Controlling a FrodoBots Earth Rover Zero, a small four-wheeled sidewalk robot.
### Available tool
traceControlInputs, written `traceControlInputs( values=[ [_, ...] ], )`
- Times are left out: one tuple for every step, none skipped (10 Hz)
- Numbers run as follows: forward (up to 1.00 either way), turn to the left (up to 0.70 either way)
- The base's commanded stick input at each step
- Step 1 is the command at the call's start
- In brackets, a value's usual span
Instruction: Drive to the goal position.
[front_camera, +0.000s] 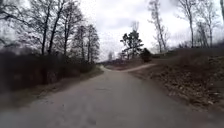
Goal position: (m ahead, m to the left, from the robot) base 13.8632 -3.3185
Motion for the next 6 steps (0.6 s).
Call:
traceControlInputs(
  values=[
    [0.7,0.0],
    [0.7,0.0],
    [0.7,0.0],
    [0.7,0.0],
    [0.7,-0.04],
    [0.7,-0.04]
  ],
)
